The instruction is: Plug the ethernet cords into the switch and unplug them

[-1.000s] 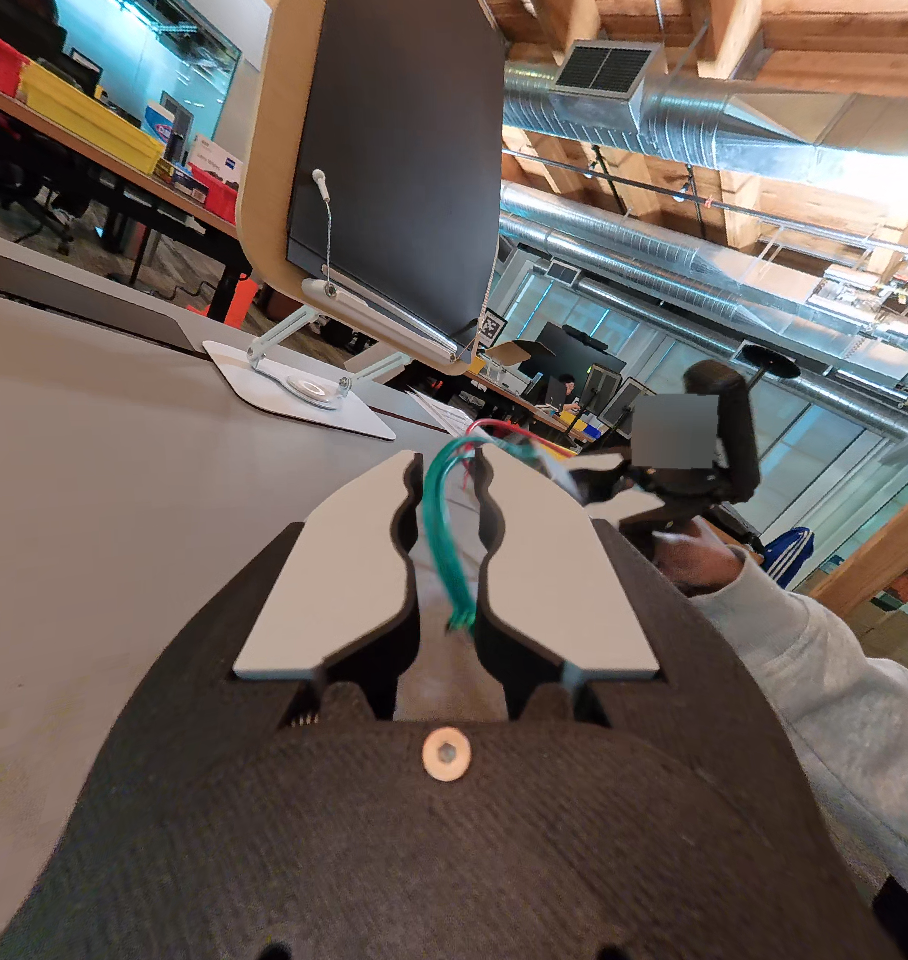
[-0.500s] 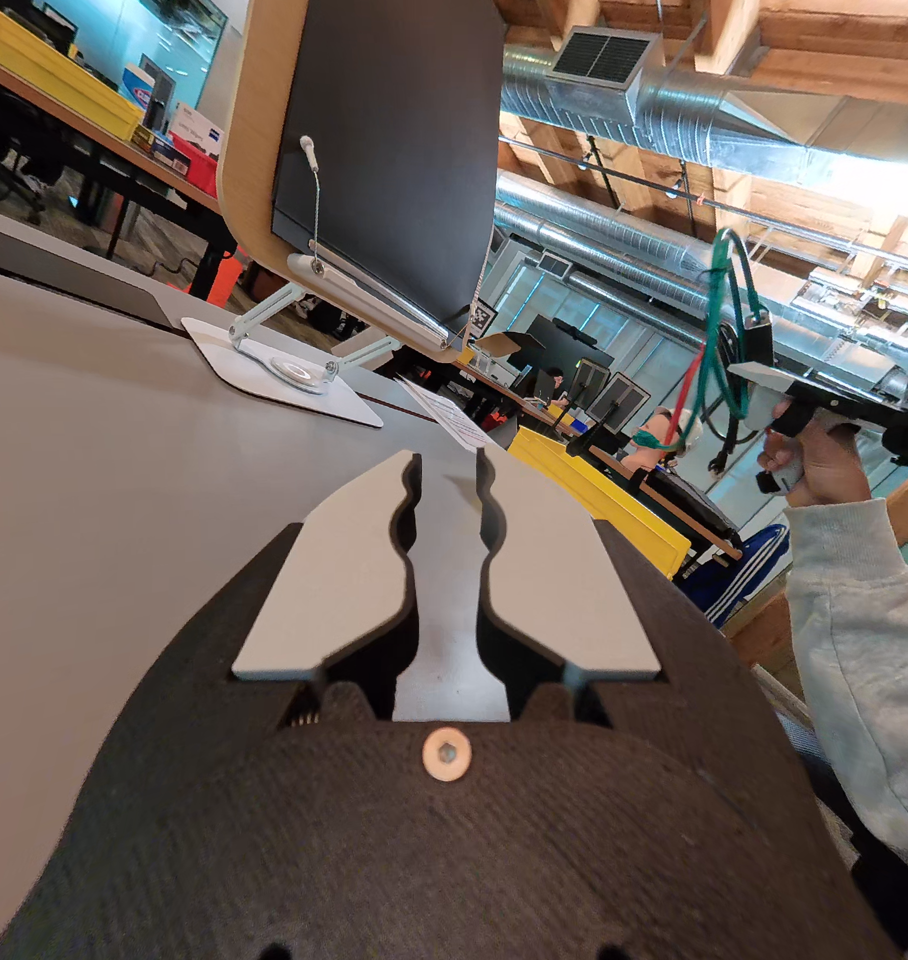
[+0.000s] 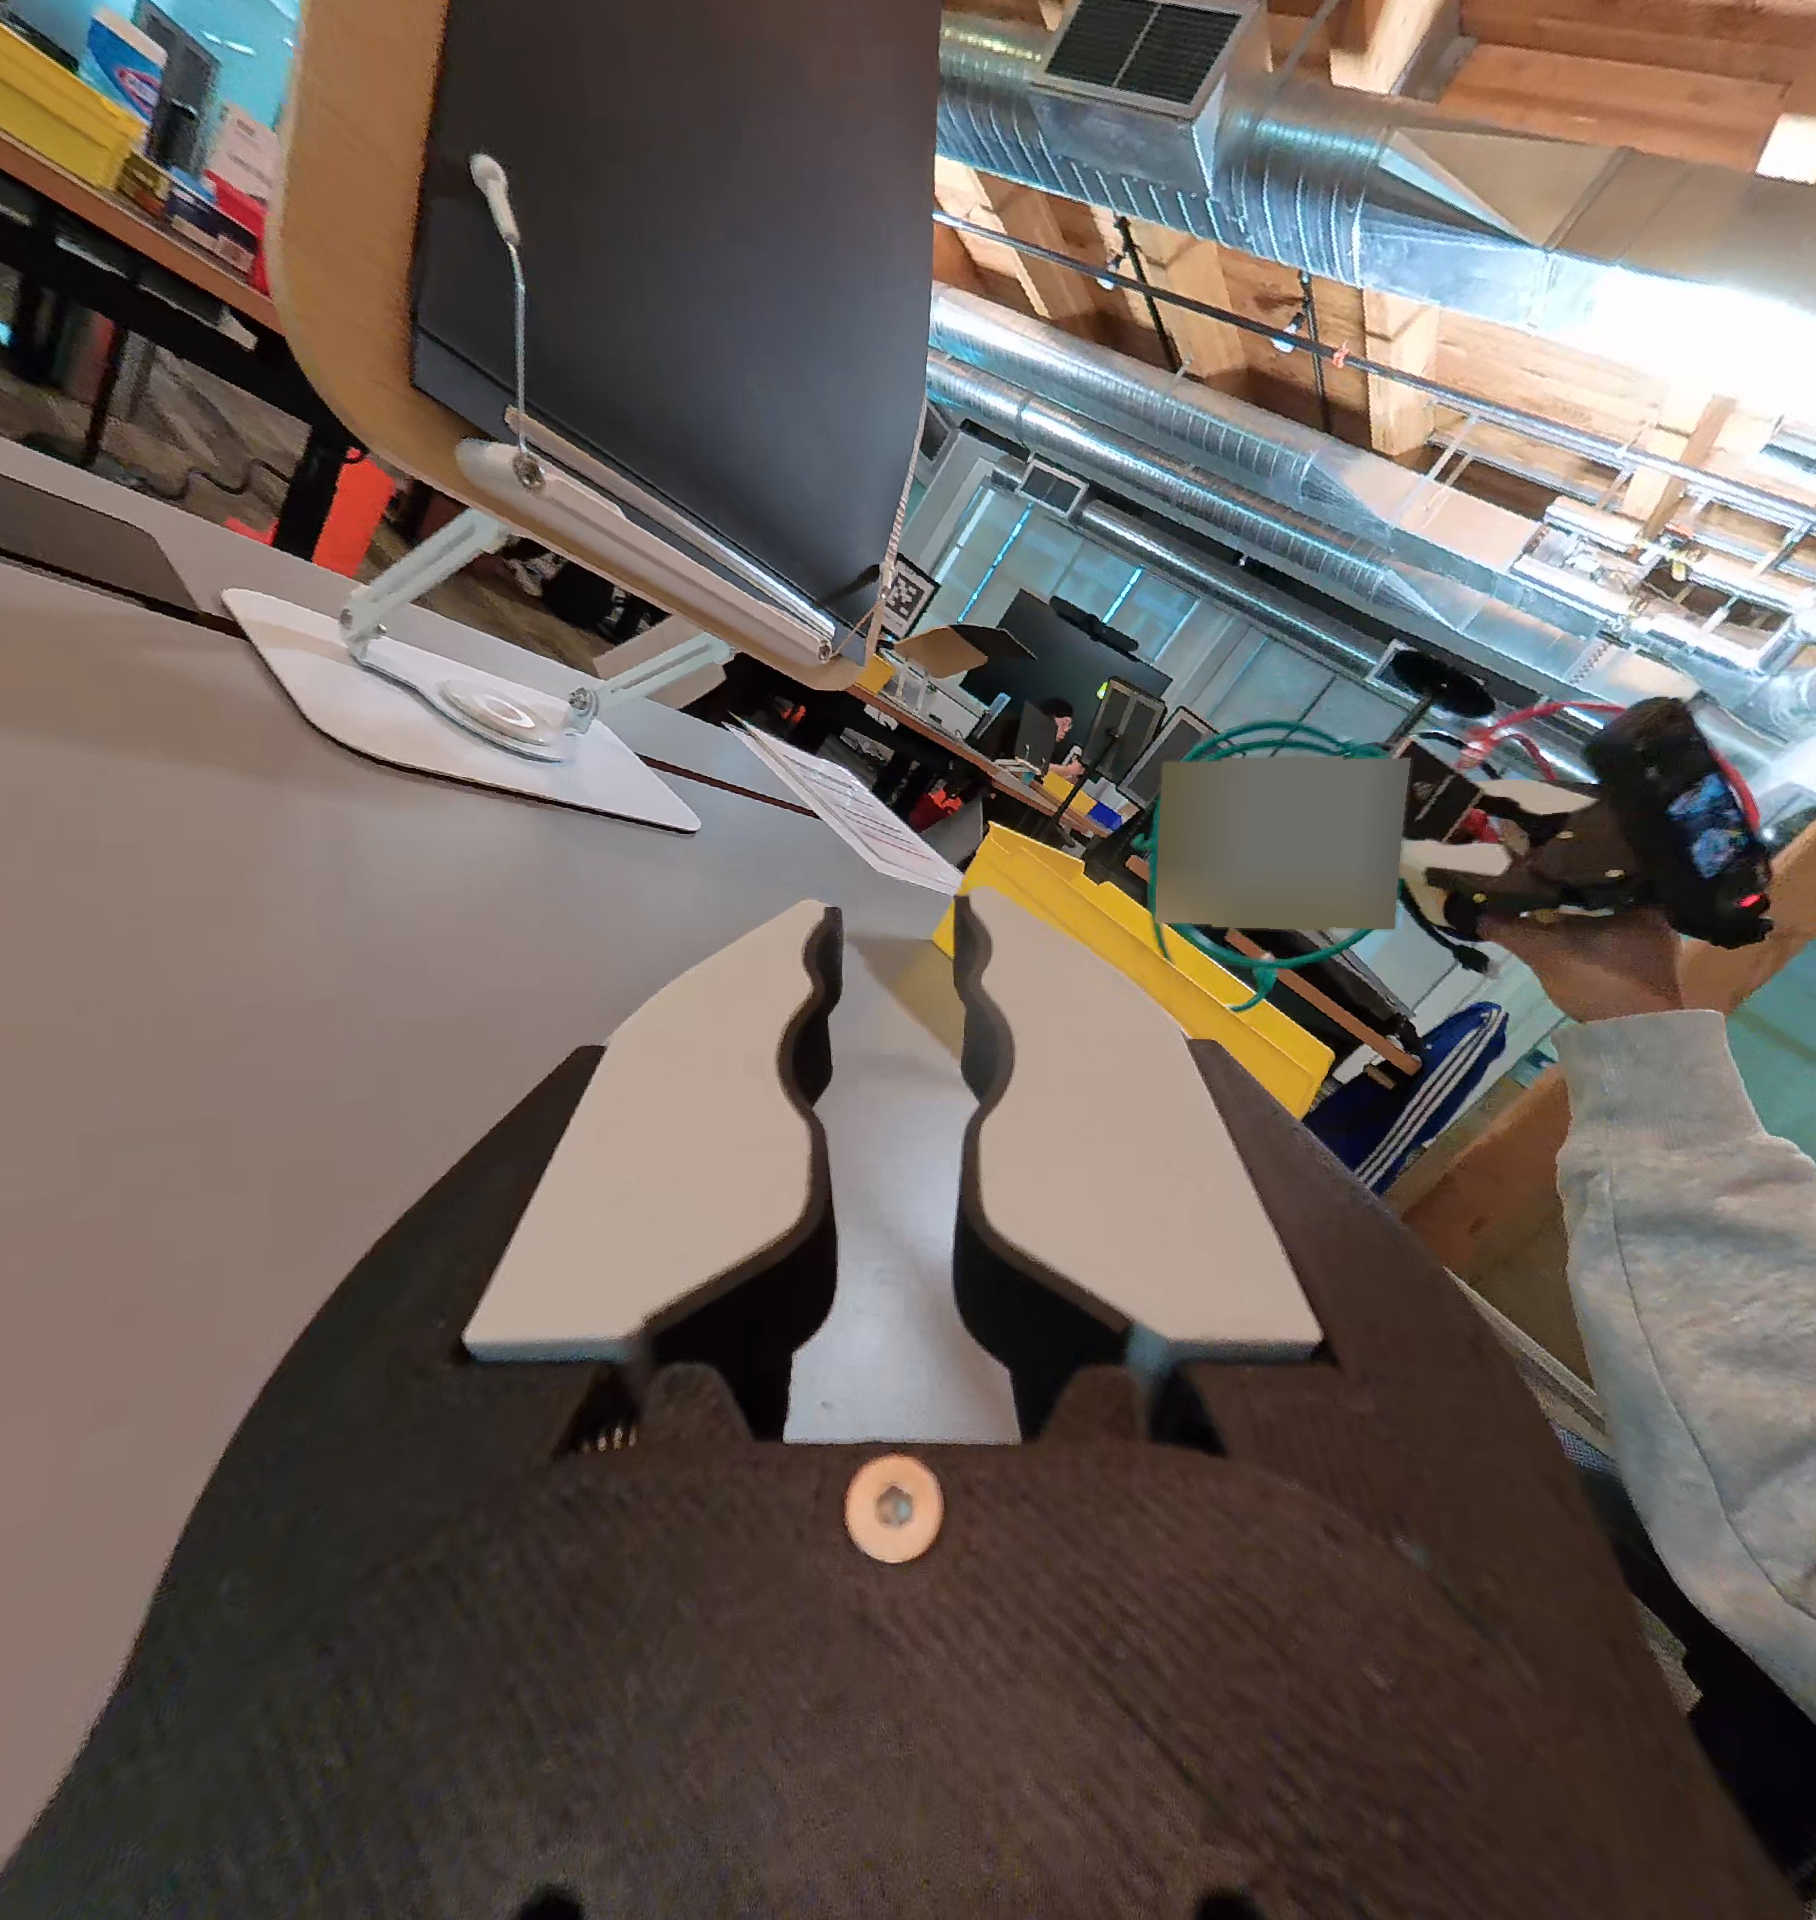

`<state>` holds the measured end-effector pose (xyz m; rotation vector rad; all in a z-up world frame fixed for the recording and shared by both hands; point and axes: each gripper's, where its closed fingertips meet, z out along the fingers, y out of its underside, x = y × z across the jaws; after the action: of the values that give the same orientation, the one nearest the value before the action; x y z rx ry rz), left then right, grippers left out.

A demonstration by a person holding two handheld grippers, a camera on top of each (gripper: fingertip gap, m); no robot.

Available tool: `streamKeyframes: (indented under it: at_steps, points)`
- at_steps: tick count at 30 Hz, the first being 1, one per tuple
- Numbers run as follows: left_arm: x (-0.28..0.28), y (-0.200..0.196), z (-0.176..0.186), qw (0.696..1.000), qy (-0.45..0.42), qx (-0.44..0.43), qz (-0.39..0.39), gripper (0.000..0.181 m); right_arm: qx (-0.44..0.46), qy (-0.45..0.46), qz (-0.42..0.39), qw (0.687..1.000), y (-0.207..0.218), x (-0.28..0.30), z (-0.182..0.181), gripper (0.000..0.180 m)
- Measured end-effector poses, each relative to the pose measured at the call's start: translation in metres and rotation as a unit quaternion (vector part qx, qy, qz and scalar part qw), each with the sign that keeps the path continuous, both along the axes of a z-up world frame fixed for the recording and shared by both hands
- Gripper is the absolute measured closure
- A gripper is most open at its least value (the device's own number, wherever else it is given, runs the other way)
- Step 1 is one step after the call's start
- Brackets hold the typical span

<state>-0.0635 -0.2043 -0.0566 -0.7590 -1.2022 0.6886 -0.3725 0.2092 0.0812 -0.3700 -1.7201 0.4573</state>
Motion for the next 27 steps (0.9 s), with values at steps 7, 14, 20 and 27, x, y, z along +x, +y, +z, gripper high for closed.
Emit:
streamKeyframes:
  at_steps: [7,14,20,27]
  points:
    - [-0.011,0.011,-0.002,1.000,-0.005,-0.002,-0.023,0.160,0.208,-0.107,0.075,0.969,-0.020,-0.002,-0.091,0.115]
    - [-0.007,0.005,-0.003,1.000,-0.004,0.008,-0.014,0.160,0.264,-0.153,0.140,0.942,-0.051,0.000,-0.139,0.109]
    - [-0.003,0.003,-0.004,1.000,-0.004,0.014,-0.010,0.159,0.280,-0.143,0.153,0.937,-0.071,0.000,-0.147,0.116]
    - [-0.002,0.002,-0.005,1.000,-0.004,0.020,-0.011,0.159,0.237,-0.166,0.124,0.949,-0.060,-0.010,-0.148,0.116]
